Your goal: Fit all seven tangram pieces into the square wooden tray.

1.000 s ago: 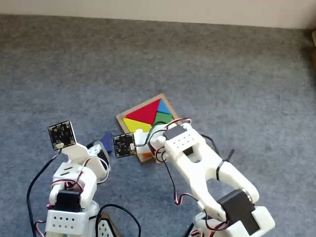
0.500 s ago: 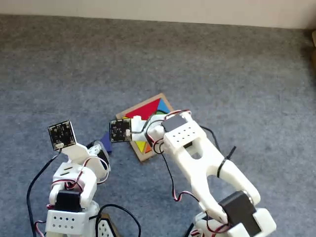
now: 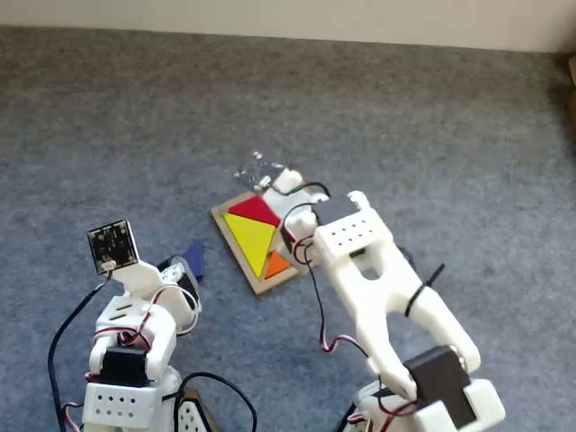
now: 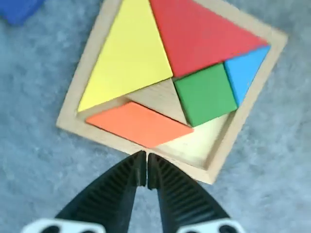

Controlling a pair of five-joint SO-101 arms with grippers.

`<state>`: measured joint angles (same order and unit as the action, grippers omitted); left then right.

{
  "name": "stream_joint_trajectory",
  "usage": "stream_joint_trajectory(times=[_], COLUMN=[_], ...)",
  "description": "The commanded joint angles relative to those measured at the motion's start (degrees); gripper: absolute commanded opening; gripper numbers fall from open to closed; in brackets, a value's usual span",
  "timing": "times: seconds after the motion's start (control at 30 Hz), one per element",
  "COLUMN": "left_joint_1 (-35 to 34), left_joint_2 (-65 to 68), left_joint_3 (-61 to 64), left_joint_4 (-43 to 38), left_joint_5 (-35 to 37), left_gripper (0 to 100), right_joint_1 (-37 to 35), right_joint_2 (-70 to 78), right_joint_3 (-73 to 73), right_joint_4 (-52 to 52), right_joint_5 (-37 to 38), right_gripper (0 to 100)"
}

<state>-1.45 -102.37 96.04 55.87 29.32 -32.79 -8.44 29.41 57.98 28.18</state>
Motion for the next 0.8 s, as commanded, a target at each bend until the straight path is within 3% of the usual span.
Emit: stream_joint_trajectory(times=[0.0,0.17,0.5,0.77], left_joint_1=[-0.5,-2.5,-18.6,-27.9], left_joint_2=[-2.1,-2.1,-2.2,-2.2], left_joint_3=[1.1,0.8,-5.4,-8.1], left_joint_4=[-0.2,-0.3,-1.9,-2.0], left_joint_5=[-0.4,-0.4,-0.4,-0.4], left_gripper=[1,1,1,1], right_joint_1=[0.8,-0.4,-6.5,-8.7], right_joint_2=[1.5,5.5,12.0,1.7], right_joint_3=[-3.1,-3.1,-3.0,-3.1], right_joint_4=[-5.1,-8.7,-8.7,-8.3], right_joint_5=[-5.7,-9.6,-15.3,-16.1], right_gripper=[0.8,0.8,0.8,0.8])
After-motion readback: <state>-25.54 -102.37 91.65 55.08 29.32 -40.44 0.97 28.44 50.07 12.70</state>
